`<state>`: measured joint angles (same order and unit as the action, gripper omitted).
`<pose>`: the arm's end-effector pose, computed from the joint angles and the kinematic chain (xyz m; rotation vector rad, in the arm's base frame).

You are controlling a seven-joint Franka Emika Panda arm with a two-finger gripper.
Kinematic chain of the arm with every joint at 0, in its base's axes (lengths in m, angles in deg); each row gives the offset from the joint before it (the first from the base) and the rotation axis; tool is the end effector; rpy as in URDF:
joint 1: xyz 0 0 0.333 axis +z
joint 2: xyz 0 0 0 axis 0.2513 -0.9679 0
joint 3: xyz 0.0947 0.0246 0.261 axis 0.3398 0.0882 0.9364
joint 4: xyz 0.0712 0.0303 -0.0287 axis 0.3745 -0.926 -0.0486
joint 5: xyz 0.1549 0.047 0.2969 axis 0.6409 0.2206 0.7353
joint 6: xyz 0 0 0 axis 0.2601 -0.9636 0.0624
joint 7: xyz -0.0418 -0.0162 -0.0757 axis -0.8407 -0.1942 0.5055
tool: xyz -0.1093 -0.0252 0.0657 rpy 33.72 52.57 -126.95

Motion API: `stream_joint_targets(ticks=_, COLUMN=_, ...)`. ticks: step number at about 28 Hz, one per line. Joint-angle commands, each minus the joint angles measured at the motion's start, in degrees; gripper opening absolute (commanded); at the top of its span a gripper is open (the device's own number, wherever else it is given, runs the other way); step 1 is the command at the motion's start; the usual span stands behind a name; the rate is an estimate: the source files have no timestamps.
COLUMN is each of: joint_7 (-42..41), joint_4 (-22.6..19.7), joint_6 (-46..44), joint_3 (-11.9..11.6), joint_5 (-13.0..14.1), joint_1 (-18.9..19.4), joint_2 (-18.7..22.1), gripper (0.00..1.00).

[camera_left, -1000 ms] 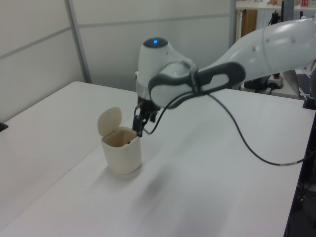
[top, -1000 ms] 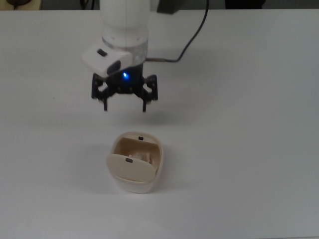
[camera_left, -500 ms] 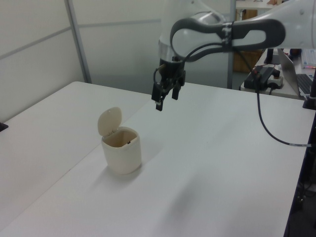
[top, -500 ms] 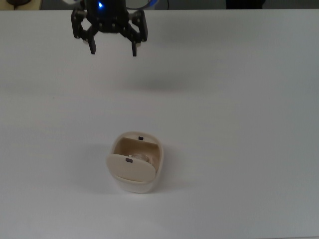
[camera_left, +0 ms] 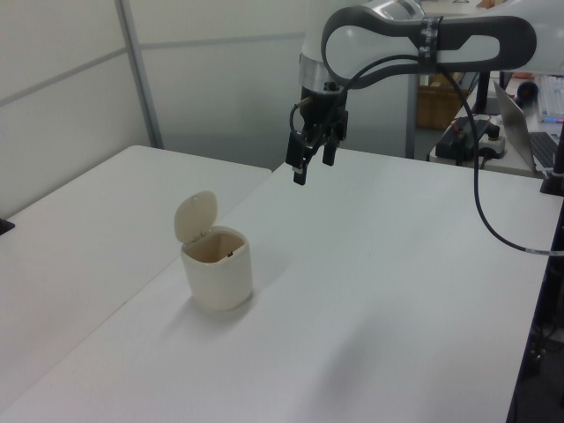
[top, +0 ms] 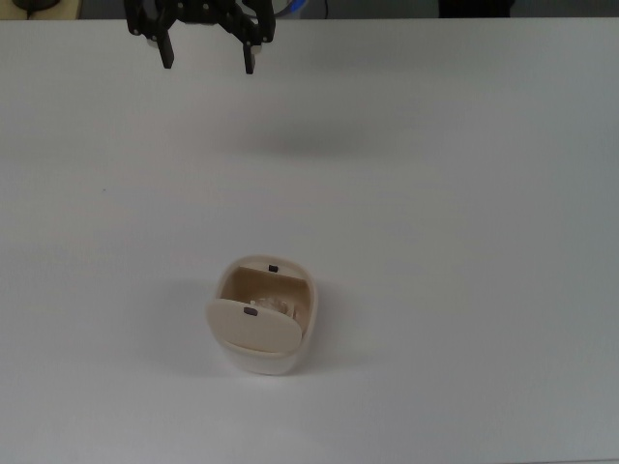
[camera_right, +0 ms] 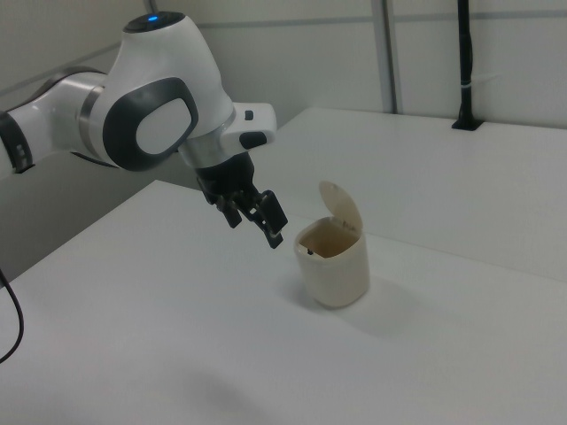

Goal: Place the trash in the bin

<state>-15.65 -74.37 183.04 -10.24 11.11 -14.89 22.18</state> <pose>0.5176 -0.0208 0.5554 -3.0934 0.1658 -0.2758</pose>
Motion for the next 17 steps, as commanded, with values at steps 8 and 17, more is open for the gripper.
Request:
stream_joint_targets(ticks=8, joint_7=-0.2, joint_4=0.0, joint_6=-6.5, joint_3=-0.4, joint_5=-2.9, joint_1=-0.2, joint_2=0.9, gripper=1.00)
stream_joint_targets(ticks=17, joint_7=-0.5, joint_4=0.3, joint_6=-6.6, joint_3=-0.3, joint_5=-2.9, joint_1=-1.1, joint_2=0.5, gripper=1.00)
